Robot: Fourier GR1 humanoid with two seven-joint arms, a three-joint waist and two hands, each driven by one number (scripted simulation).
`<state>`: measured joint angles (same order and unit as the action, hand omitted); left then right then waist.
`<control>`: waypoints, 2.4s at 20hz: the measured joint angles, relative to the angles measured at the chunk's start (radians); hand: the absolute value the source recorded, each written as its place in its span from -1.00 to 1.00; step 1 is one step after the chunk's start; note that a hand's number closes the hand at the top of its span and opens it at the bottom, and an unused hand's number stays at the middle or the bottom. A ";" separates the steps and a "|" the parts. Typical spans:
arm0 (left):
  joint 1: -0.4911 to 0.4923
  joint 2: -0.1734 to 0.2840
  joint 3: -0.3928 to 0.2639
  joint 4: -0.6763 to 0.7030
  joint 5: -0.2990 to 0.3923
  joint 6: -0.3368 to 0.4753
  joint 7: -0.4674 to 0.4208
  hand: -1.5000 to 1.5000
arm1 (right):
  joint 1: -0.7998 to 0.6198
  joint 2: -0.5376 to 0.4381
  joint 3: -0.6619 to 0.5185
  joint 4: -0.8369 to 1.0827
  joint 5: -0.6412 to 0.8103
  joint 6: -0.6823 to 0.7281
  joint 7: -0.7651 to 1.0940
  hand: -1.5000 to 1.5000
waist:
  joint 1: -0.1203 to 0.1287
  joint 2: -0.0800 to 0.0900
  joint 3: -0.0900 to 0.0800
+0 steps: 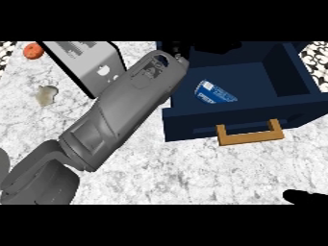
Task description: Pick up the can, place it into the drawer and close the drawer
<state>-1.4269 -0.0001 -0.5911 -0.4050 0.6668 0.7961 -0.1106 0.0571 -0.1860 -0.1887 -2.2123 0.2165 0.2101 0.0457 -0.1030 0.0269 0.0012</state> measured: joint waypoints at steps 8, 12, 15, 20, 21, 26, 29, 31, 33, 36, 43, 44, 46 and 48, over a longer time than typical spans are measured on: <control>-0.022 0.000 -0.001 -0.017 0.032 0.032 -0.019 -1.00 | -0.051 -0.053 0.116 0.060 0.309 -0.046 -0.034 -1.00 | 0.041 -0.008 0.000; -0.040 0.000 -0.014 -0.030 0.035 0.050 0.011 -1.00 | -0.085 -0.073 0.186 0.121 0.468 -0.072 -0.031 -1.00 | 0.062 -0.013 -0.001; -0.037 0.002 -0.007 -0.035 0.030 0.039 0.022 -1.00 | -0.117 -0.076 0.232 0.202 0.577 -0.103 -0.029 -1.00 | 0.082 -0.017 -0.001; -0.009 0.036 -0.001 -0.077 0.010 0.019 0.048 -1.00 | -0.145 -0.064 0.286 0.370 0.736 -0.194 -0.046 -1.00 | 0.110 -0.025 -0.001; -0.008 0.044 -0.003 -0.088 0.003 0.023 0.066 -1.00 | -0.143 -0.049 0.297 0.406 0.763 -0.229 -0.054 -1.00 | 0.113 -0.026 -0.001; 0.037 0.106 -0.020 -0.191 -0.033 0.031 0.136 -1.00 | -0.216 -0.008 0.268 0.615 0.807 -0.366 -0.100 -1.00 | 0.130 -0.032 -0.002; 0.073 0.157 -0.029 -0.269 -0.054 0.033 0.179 -1.00 | -0.275 -0.002 0.246 0.712 0.828 -0.419 -0.122 -1.00 | 0.134 -0.038 -0.010; 0.093 0.188 -0.036 -0.322 -0.066 0.037 0.208 -1.00 | -0.295 0.006 0.235 0.767 0.851 -0.471 -0.136 -1.00 | 0.139 -0.045 -0.017; 0.115 0.217 -0.039 -0.354 -0.078 0.038 0.222 -1.00 | -0.338 0.007 0.220 0.829 0.863 -0.502 -0.148 -1.00 | 0.140 -0.046 -0.020; 0.123 0.261 -0.043 -0.413 -0.086 0.031 0.267 -1.00 | -0.396 0.003 0.194 0.928 0.890 -0.551 -0.159 -1.00 | 0.153 -0.050 -0.025; 0.187 0.359 -0.047 -0.543 -0.096 0.000 0.339 -1.00 | -0.533 0.003 0.146 1.139 0.942 -0.646 -0.160 -1.00 | 0.165 -0.046 -0.022; 0.202 0.368 -0.046 -0.558 -0.098 0.000 0.344 -1.00 | -0.558 0.005 0.139 1.173 0.951 -0.665 -0.157 -1.00 | 0.164 -0.044 -0.021; 0.216 0.388 -0.043 -0.581 -0.105 -0.001 0.359 -1.00 | -0.602 0.009 0.121 1.248 0.954 -0.710 -0.169 -1.00 | 0.163 -0.039 -0.017; 0.238 0.400 -0.040 -0.602 -0.108 -0.005 0.366 -1.00 | -0.648 0.017 0.104 1.329 0.964 -0.761 -0.173 -1.00 | 0.165 -0.033 -0.014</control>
<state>-1.1888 0.3994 -0.6310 -1.0065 0.5583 0.7912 0.2551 -0.5911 -0.1688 -0.0846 -0.8833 1.1801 -0.5511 -0.1271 0.0621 -0.0063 -0.0132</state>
